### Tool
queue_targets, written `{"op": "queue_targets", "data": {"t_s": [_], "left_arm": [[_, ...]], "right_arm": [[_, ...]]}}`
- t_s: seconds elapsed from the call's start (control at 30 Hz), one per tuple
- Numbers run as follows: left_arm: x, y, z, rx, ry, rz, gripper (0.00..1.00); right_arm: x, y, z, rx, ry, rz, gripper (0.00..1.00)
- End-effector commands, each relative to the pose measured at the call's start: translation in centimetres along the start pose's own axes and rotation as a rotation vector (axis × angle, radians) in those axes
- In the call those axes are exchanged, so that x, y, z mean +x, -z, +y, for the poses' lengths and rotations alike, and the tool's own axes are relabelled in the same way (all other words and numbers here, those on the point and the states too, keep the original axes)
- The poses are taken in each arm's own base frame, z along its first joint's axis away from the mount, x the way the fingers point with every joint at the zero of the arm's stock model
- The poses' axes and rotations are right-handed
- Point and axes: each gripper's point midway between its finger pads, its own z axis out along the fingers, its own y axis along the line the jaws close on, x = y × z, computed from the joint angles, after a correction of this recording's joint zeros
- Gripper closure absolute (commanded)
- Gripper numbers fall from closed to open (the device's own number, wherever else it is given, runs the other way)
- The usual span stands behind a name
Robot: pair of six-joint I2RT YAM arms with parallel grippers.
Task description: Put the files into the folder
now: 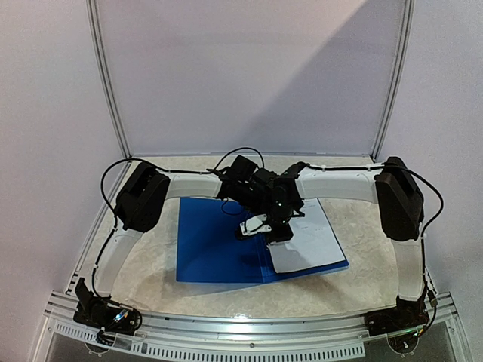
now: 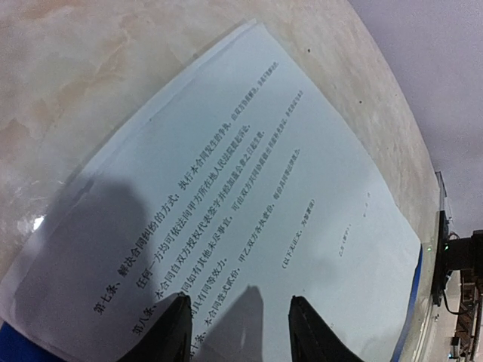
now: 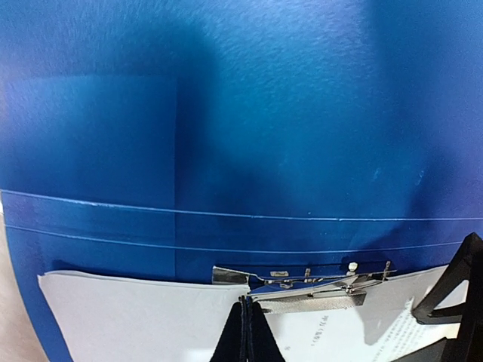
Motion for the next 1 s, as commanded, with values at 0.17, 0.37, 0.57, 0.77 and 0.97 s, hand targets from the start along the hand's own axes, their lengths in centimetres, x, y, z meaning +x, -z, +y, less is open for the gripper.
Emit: {"op": "queue_targets", "data": {"t_s": [0.17, 0.37, 0.57, 0.77, 0.97], "left_arm": [[5.4, -2.2, 4.0, -0.083, 0.078, 0.141, 0.56], [5.2, -2.1, 4.0, -0.084, 0.077, 0.139, 0.56], [5.3, -2.2, 4.1, -0.083, 0.079, 0.143, 0.56], [5.4, -2.2, 4.2, -0.084, 0.083, 0.144, 0.56], [5.5, -2.2, 4.2, -0.081, 0.085, 0.146, 0.56]], "right_arm": [[4.8, -2.8, 3.8, -0.121, 0.093, 0.279, 1.0], [4.5, -4.2, 4.9, -0.162, 0.074, 0.26, 1.0], [2.2, -4.1, 4.8, -0.169, 0.041, 0.143, 1.0], [0.1, -2.9, 3.7, -0.133, 0.025, 0.046, 1.0], [-0.4, -3.2, 4.2, -0.147, -0.002, 0.012, 1.0]]}}
